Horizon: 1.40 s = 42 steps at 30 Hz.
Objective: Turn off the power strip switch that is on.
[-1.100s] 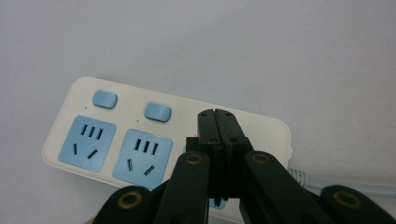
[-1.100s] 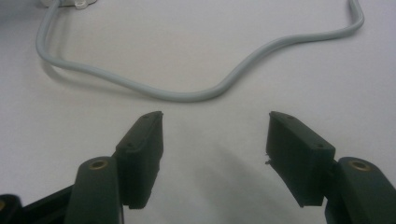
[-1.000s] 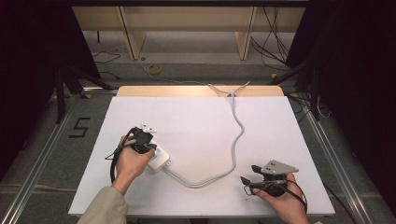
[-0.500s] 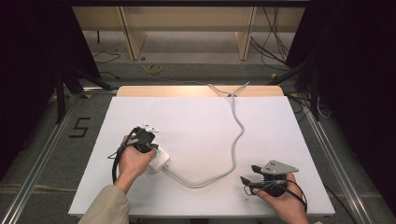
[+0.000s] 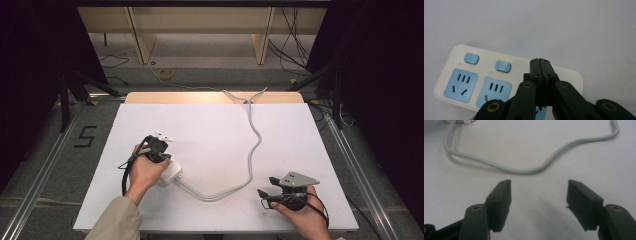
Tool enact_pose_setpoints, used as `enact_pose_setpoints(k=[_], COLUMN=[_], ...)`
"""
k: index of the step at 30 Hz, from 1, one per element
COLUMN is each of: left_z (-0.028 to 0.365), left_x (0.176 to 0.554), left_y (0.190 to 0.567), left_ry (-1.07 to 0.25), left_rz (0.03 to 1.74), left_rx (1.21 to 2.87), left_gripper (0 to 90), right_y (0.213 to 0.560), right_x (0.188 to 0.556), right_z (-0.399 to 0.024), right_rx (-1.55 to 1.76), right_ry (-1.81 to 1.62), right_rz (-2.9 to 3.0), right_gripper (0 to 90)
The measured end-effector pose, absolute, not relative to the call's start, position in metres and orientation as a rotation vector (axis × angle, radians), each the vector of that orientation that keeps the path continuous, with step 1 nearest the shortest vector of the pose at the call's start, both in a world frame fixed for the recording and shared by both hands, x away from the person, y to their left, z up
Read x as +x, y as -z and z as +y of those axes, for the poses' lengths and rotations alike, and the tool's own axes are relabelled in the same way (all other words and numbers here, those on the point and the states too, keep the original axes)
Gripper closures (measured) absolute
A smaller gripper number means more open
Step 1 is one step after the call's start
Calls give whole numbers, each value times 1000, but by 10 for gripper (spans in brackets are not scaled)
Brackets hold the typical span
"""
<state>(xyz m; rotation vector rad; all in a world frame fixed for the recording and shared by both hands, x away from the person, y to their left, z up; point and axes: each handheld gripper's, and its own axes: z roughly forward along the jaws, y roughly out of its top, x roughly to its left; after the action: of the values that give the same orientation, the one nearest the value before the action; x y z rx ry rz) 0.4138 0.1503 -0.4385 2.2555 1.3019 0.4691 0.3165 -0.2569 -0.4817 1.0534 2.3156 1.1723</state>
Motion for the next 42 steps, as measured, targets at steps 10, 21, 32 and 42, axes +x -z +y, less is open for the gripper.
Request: enact_pose_setpoints(k=[10,21,32,42], left_z=[149,147,146,144], left_x=[416,419,420,420], left_y=[441,444,447,447], left_ry=[-471,-471,-474,-492], left_rz=[1304,1304,1303,1298], left_rx=[2266,2276,2287,2301], left_gripper=[894,894,894,896], right_y=[482,482,482,482], right_x=[317,316,316,316], right_z=[-257,-257,-257,-257], right_rx=[1052,1056,1052,1052], right_ry=[-1173,-1171,-1171,-1169], right_rz=[2316,2316,2318,2319], right_gripper=[376,376,376,376])
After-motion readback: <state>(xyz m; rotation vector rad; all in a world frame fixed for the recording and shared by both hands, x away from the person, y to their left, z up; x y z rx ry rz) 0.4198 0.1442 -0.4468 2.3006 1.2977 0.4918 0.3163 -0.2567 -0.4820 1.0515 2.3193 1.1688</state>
